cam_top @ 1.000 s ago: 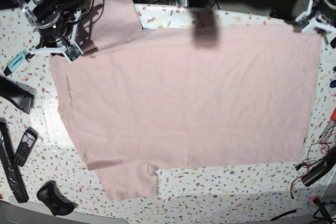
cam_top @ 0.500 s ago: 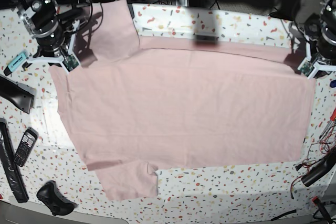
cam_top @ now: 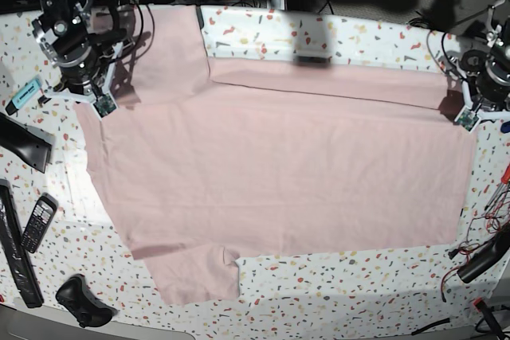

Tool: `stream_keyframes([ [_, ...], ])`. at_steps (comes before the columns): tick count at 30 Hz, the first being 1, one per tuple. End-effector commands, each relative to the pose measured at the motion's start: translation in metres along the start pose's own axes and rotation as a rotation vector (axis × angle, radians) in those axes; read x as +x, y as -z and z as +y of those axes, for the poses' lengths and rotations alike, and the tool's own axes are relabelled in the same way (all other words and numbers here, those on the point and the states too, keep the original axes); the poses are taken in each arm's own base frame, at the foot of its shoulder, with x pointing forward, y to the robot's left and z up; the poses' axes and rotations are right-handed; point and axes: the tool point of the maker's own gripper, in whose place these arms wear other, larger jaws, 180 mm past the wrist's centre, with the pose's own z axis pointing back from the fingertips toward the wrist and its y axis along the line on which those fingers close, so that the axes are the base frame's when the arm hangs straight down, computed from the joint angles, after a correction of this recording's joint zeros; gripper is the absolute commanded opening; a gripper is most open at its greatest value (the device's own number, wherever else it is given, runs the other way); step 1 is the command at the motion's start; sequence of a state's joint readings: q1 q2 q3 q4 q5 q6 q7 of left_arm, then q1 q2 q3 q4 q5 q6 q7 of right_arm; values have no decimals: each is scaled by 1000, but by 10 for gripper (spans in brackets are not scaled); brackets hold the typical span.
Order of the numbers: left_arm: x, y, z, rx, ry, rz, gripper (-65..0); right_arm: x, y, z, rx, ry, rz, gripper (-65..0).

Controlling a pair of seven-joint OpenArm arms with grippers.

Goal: Fold the T-shirt properly
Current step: 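Lower the shirt edge and fold it over with both grippers, then release the shirt and raise both grippers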

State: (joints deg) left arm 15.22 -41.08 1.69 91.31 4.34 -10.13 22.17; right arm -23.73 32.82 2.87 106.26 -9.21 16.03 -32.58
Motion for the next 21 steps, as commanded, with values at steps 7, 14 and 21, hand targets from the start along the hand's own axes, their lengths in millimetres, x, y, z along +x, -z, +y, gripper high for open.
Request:
stream_keyframes([
  [7, 9, 18, 11, 16, -45, -19, -650, 26, 1, -27, -72, -12, -72, -650],
  [14, 13, 22, 14, 25, -61, -22, -650, 28, 7, -33, -77, -11, -80, -650],
  [21, 13, 22, 14, 25, -61, -20, -610, 13, 16, -30, -66, -6, -48, -612],
])
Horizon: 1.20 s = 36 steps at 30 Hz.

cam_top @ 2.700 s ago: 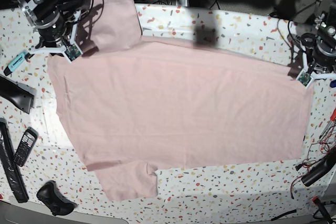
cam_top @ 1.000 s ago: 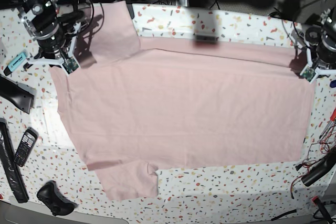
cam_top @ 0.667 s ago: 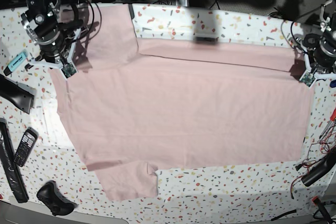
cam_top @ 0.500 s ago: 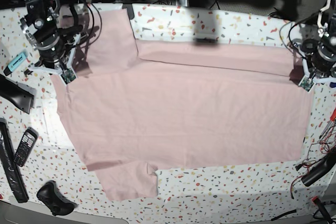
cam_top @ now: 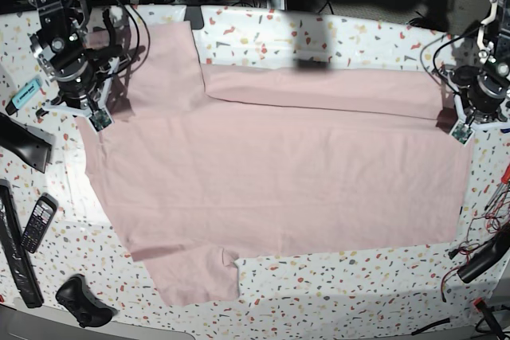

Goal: Fold the T-shirt properly
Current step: 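Release the shirt and raise both grippers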

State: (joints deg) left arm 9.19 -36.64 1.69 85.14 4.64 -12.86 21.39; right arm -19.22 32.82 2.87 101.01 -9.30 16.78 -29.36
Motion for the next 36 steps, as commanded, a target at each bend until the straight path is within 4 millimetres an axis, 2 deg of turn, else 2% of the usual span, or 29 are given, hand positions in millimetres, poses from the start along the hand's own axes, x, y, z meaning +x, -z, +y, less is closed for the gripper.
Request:
stream_keyframes([
  [1, 7, -2, 18, 43, 10, -20, -523, 8, -2, -15, -43, -18, -25, -548],
  [3, 6, -2, 18, 44, 10, -16, -381, 12, -3, -16, -48, -17, -37, -466],
  [4, 6, -2, 19, 45, 9, -13, -348, 16, -5, -17, -53, -17, -50, -462],
  [9, 3, -4, 30, 106, -20, 10, -342, 45, -22, -25, -93, -6, -127, -462],
  [11, 4, -5, 30, 108, -21, 18, -342, 50, -32, -20, -87, -12, -132, -463],
  [14, 12, -8, 28, 98, -39, -1, -343, 49, -50, -4, -49, -32, -137, -464],
  [18, 27, -12, 27, 87, -61, -42, -343, 32, -72, 22, 9, -81, -96, -464],
  [21, 34, -15, 28, 91, -57, -61, -343, 8, -81, 33, 19, -143, -30, -464],
  [29, 36, -16, 28, 92, -57, -67, -343, -46, -99, 56, 112, -256, 135, -463],
  [36, 36, -16, 28, 92, -56, -67, -343, -54, -101, 69, 197, -291, 160, -463],
])
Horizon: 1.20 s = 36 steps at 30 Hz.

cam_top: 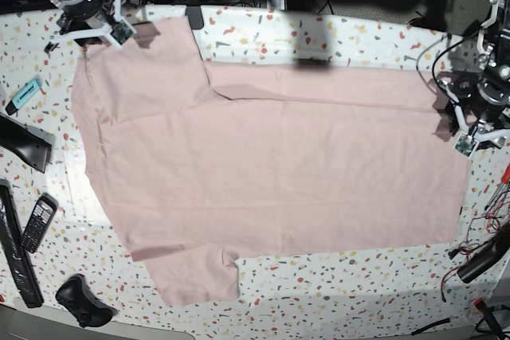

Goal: Fold the T-shirt properly
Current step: 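Release the shirt and raise both grippers, then move the right gripper away from the shirt toward its rest side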

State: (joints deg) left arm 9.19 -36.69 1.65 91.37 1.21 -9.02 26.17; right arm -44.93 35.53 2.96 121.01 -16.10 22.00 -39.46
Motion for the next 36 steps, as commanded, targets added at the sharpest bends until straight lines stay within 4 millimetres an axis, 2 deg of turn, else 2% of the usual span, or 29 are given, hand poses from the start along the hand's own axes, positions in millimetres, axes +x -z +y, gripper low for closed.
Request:
stream_keyframes([
  [1, 11, -2, 16, 41, 9, -34, -343, 1, -1, -3, -4, -19, -8, -463],
  [6, 11, -2, 16, 41, 9, -34, -343, -5, 13, -3, 20, -38, -1, -458],
  [9, 11, -3, 16, 41, 9, -33, -343, 5, 18, -5, 40, -25, -38, -385],
  [11, 11, -3, 16, 41, 9, -33, -343, 13, 19, -4, 65, 12, -68, -359],
  [17, 10, -2, 16, 41, 9, -30, -343, 19, 19, -1, 92, 41, -91, -359],
  [20, 10, -2, 16, 41, 9, -30, -343, 12, 22, 3, 112, 32, -71, -359],
  [25, 10, -2, 16, 41, 9, -30, -343, -10, 39, 7, 129, 54, 1, -359],
  [28, 10, -2, 16, 41, 9, -30, -343, -10, 44, 12, 144, 50, 7, -360],
  [30, 10, -2, 16, 41, 9, -30, -343, -5, 45, 14, 152, 43, -6, -381],
  [36, 10, -2, 16, 41, 10, -29, -343, 9, 48, 16, 157, 29, -28, -522],
])
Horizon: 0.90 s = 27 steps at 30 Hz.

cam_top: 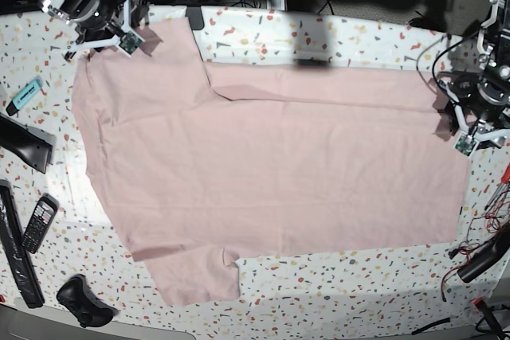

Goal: Fold the T-shirt properly
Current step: 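Move the right gripper away from the shirt toward its rest side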

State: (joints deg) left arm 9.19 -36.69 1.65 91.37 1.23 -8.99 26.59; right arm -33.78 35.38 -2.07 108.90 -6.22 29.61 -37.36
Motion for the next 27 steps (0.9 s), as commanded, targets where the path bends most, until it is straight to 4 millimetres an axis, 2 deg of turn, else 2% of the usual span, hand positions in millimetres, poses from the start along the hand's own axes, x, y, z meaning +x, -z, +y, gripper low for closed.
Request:
stream_keyframes([
  [1, 11, -3, 16, 41, 9, -36, -343, -1, 2, -14, -52, -9, 7, -550],
  [4, 11, -3, 16, 41, 9, -36, -343, 2, 2, -19, -66, -5, 0, -650],
  [9, 11, -3, 16, 41, 9, -36, -343, 10, 1, -36, -137, 42, -25, -650],
  [12, 11, -3, 16, 41, 9, -36, -343, 17, -4, -42, -169, 14, -41, -650],
  [20, 11, -3, 16, 40, 9, -36, -343, 59, -31, -51, -224, -4, -170, -650],
  [27, 11, -3, 16, 40, 8, -36, -343, 79, -36, -69, -272, 3, -223, -650],
])
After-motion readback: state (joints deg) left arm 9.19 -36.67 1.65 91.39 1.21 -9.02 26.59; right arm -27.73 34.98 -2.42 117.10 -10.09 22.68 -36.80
